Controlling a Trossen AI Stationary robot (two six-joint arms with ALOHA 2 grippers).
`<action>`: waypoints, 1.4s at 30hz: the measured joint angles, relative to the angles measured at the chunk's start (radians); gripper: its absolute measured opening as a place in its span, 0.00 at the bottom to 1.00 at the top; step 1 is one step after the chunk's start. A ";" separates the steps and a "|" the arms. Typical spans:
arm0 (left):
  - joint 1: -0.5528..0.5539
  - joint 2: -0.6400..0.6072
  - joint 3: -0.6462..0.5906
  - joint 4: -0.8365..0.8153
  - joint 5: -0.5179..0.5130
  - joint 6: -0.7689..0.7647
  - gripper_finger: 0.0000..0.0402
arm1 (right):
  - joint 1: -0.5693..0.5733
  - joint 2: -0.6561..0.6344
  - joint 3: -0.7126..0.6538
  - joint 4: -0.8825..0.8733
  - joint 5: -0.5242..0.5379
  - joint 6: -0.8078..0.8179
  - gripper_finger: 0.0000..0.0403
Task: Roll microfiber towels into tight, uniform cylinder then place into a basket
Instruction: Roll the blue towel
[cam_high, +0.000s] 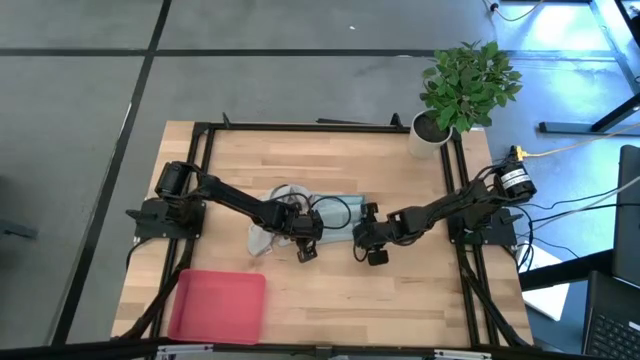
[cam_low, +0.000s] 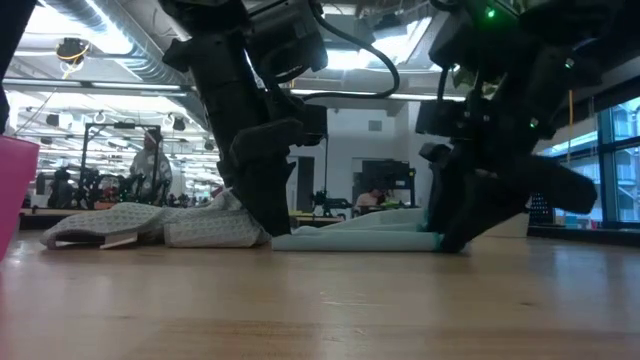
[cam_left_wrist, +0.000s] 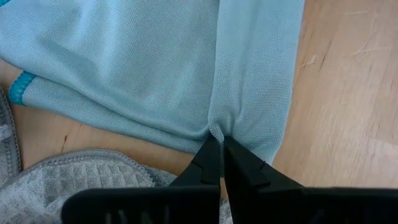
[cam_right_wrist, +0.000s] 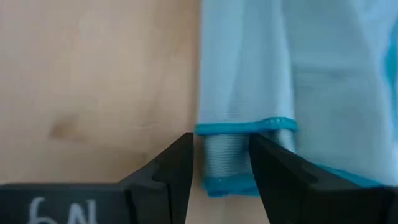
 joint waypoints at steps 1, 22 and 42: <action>0.000 0.000 0.000 0.000 0.000 0.000 0.00 | 0.000 0.000 -0.005 0.000 0.015 0.003 0.39; -0.004 0.001 0.000 0.004 -0.025 0.013 0.01 | -0.002 -0.002 -0.063 0.103 -0.010 0.038 0.04; 0.003 -0.029 -0.004 -0.006 -0.087 0.190 0.25 | -0.002 -0.001 -0.063 0.105 -0.035 0.053 0.02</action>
